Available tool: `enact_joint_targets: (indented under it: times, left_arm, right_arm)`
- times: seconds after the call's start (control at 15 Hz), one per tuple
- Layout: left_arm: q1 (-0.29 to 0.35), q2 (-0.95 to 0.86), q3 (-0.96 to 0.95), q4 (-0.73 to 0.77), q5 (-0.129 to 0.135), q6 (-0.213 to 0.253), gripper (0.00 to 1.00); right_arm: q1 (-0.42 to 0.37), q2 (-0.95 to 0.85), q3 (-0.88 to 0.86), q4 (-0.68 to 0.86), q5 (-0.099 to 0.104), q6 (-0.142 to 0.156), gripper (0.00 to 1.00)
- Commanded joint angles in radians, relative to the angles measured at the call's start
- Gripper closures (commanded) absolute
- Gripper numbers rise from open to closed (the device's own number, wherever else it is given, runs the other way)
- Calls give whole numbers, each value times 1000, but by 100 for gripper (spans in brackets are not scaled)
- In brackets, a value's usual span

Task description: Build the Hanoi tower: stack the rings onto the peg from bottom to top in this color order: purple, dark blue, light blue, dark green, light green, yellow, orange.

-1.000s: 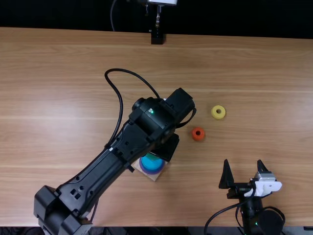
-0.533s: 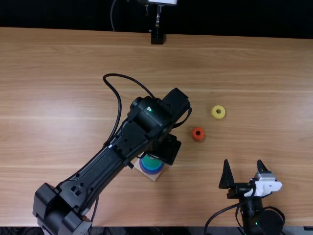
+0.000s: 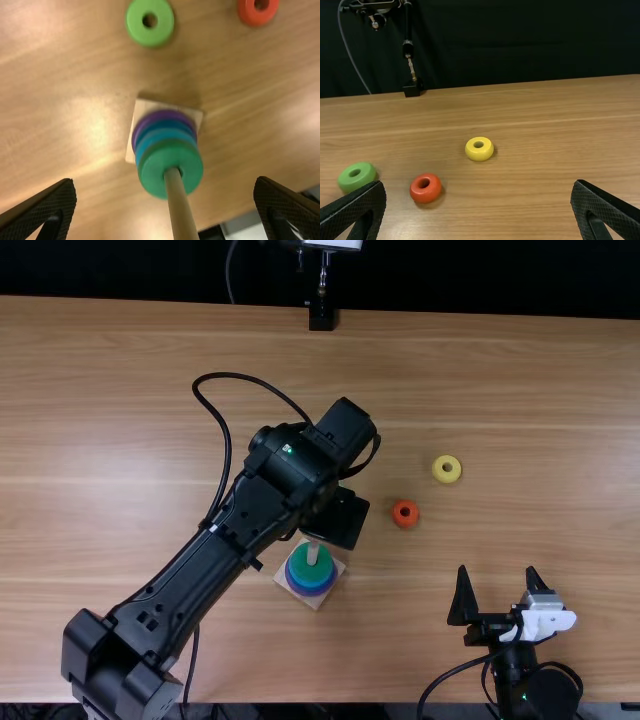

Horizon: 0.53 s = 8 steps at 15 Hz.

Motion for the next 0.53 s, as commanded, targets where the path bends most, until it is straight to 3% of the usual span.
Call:
enact_joint_targets:
  times: [0.0, 0.13, 0.2, 0.27, 0.33, 0.47]
  left_arm:
    - [4, 48, 12, 20, -73, 21, 0]
    - [4, 91, 20, 70, -146, 128, 0]
    - [4, 115, 17, 97, -161, 209, 0]
    - [4, 140, 17, 132, -163, 269, 0]
    - [4, 169, 17, 165, -163, 301, 0]
    - [24, 226, 21, 241, -154, 304, 0]
  right_arm:
    - [-14, -13, -15, -12, 0, 1, 0]
    - [-14, -13, -15, -12, 0, 1, 0]
    - [-14, -13, -15, -10, 0, 1, 0]
    - [-14, -13, -15, -10, 0, 1, 0]
    - [-14, -13, -15, -12, 0, 1, 0]
    - [-14, -13, -15, -12, 0, 1, 0]
